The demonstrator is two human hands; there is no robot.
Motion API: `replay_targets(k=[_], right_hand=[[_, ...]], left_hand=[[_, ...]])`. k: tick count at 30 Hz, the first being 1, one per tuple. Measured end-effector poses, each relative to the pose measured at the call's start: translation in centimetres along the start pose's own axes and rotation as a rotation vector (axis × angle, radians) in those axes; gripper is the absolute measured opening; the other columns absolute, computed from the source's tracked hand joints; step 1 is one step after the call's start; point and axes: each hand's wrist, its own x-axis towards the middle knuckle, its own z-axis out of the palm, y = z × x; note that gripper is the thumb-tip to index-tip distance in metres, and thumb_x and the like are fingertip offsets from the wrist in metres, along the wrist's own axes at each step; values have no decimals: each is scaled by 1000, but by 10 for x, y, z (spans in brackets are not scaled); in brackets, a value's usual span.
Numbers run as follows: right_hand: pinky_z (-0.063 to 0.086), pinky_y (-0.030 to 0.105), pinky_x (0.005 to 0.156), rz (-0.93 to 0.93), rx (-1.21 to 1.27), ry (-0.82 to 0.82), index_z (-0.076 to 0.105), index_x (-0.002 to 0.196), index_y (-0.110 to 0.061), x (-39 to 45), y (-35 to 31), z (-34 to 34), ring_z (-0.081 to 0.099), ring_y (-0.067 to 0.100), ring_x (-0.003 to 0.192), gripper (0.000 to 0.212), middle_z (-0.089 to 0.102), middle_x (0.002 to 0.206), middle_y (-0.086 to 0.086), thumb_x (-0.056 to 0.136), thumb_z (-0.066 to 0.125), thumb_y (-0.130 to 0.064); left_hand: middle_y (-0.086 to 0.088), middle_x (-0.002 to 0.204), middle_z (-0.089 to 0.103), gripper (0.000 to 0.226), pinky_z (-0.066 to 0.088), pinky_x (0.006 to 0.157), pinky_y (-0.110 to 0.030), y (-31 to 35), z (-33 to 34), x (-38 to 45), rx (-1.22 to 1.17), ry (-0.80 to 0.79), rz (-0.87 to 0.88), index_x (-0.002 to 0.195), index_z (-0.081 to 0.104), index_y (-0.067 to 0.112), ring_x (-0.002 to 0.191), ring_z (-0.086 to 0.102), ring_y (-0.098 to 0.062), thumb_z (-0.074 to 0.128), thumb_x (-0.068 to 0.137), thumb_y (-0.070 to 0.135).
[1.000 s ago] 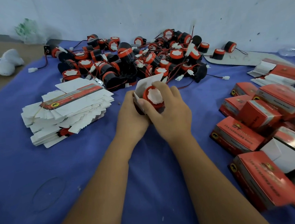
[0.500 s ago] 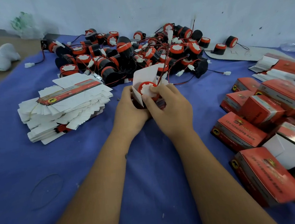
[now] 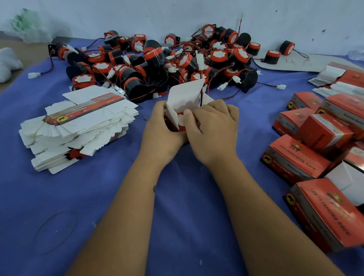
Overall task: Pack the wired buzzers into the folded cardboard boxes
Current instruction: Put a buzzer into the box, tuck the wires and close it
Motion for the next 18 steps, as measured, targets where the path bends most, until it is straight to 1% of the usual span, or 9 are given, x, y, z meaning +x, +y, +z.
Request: replay_targets(k=[2, 5, 7, 8, 9, 11, 14, 16, 18], right_hand=[[35, 36, 77, 100, 176, 162, 56, 62, -14, 5, 0, -3, 48, 18, 76, 33, 55, 64, -4, 92, 46, -22], [45, 27, 81, 463, 529, 334, 67, 101, -18, 19, 5, -14, 54, 9, 91, 20, 60, 91, -14, 94, 48, -23], [47, 19, 86, 702, 845, 262, 60, 120, -23, 28, 13, -22, 59, 5, 103, 24, 64, 108, -10, 98, 49, -25], [47, 21, 88, 785, 978, 185, 57, 125, -24, 32, 18, -25, 60, 8, 108, 27, 65, 116, -4, 99, 49, -25], [47, 26, 90, 840, 1098, 117, 55, 129, -20, 36, 22, -28, 61, 12, 110, 30, 66, 122, 3, 100, 48, -27], [50, 31, 88, 842, 1255, 84, 55, 131, -12, 41, 25, -34, 64, 16, 99, 33, 68, 119, 11, 101, 50, -24], [55, 24, 83, 715, 1145, 227, 64, 113, -15, 43, 19, -36, 66, 8, 84, 17, 70, 96, 4, 97, 58, -12], [51, 17, 79, 635, 970, 327, 65, 105, -15, 37, 11, -33, 63, 6, 85, 11, 66, 95, 0, 95, 60, -11], [45, 17, 75, 502, 761, 370, 62, 98, -21, 29, 2, -29, 55, 11, 84, 11, 58, 97, 1, 93, 62, -11]], left_hand=[[18, 98, 66, 56, 56, 76, -23, 0, -4, -1, -42, -42, 2, 108, 50, 39, 90, 65, 2, 88, 69, 24], [19, 108, 67, 59, 57, 83, -24, 1, -15, 0, -25, -242, 14, 113, 52, 42, 101, 63, 2, 88, 70, 23], [18, 116, 65, 62, 54, 90, -23, 1, -20, 1, 7, -345, 17, 117, 52, 42, 109, 61, 2, 87, 72, 19], [17, 119, 64, 63, 53, 92, -23, 1, -22, 2, 12, -369, 15, 118, 52, 42, 112, 60, 2, 86, 72, 17], [17, 121, 64, 64, 52, 93, -21, 2, -22, 3, 10, -381, 14, 119, 52, 42, 113, 59, 2, 86, 72, 17], [17, 121, 64, 64, 52, 91, -19, 2, -22, 3, 10, -387, 12, 119, 50, 43, 112, 60, 2, 86, 72, 18], [16, 119, 64, 60, 54, 82, -15, 2, -18, 2, 12, -345, 4, 116, 49, 44, 104, 62, 4, 85, 73, 23], [17, 113, 64, 56, 53, 76, -13, 2, -15, 0, 20, -263, 12, 111, 47, 46, 96, 62, 8, 84, 74, 27], [21, 105, 62, 55, 50, 71, -9, 3, -12, -1, 44, -148, 19, 110, 46, 44, 89, 59, 13, 84, 72, 33]])
